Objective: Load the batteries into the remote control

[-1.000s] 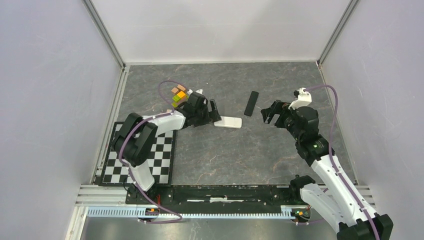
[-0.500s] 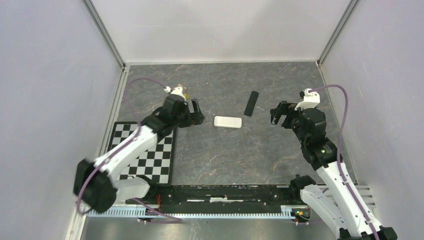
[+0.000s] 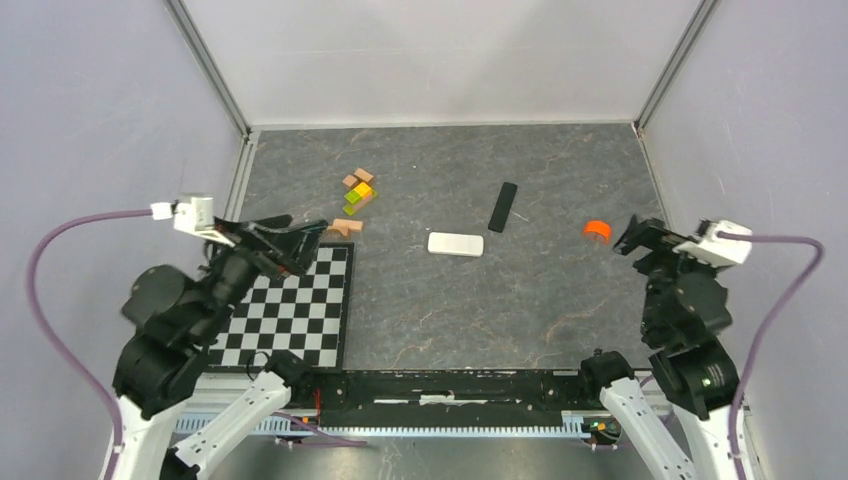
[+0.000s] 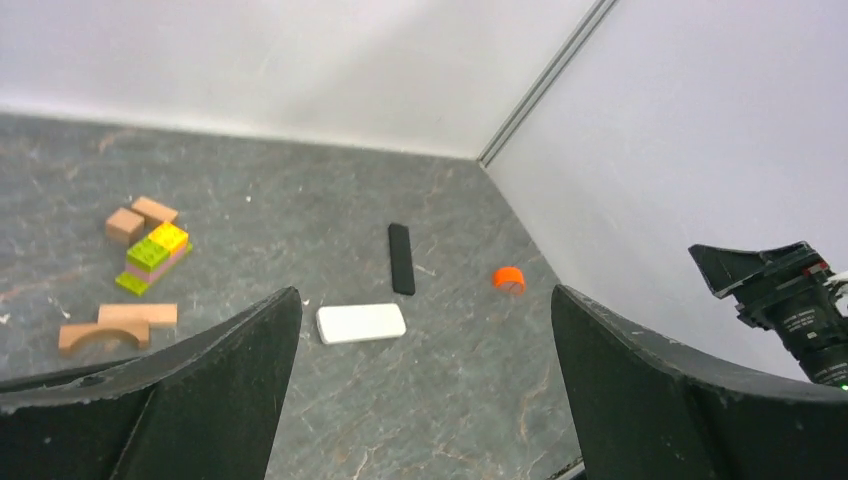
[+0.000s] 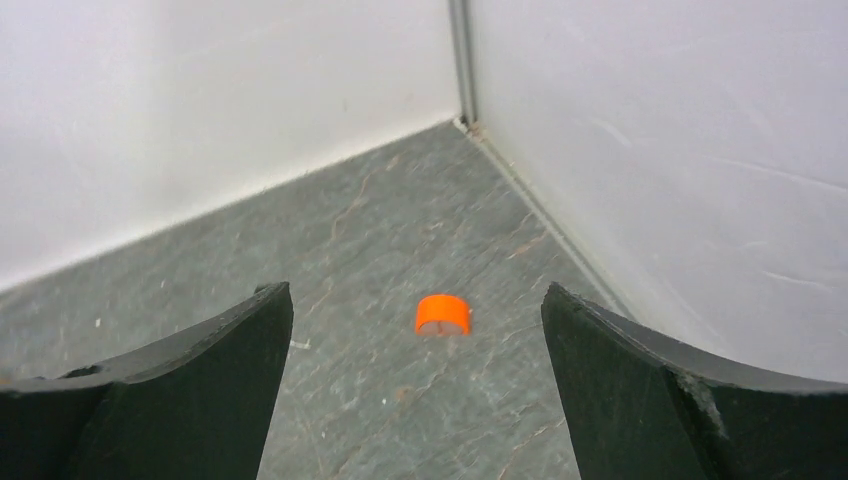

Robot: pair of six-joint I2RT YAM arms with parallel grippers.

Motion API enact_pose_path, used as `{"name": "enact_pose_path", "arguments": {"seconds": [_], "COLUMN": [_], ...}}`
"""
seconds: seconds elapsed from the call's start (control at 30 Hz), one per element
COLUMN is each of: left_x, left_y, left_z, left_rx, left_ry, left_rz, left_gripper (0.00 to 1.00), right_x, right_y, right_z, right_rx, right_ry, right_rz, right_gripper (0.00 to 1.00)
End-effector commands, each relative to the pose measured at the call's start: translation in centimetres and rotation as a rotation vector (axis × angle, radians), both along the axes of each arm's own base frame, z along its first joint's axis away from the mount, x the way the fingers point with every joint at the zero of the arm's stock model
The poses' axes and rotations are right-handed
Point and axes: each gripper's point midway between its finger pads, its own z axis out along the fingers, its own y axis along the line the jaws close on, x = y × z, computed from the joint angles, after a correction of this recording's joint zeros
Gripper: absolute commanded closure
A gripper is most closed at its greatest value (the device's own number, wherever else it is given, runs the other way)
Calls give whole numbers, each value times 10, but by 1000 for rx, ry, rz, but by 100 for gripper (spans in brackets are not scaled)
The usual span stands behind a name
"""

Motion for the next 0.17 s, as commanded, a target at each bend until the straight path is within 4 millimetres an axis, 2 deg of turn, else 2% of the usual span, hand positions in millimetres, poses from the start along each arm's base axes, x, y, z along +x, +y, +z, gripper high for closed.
{"name": "enact_pose_path", "arguments": {"seconds": [0.0, 0.13], "left_x": [-19, -29], "left_y": [7, 9], "left_z": [-2, 1], "left_rx": [76, 62], "left_ry": [-1, -11], "left_rz": [-35, -57], "left_gripper": [0, 0], "right_x": [-35, -47], "right_y": [-33, -36], "right_z": [28, 37], "right_rx": [7, 30], "right_ry": [-78, -126], "right_rz": [-153, -149], "right_gripper": [2, 2]}}
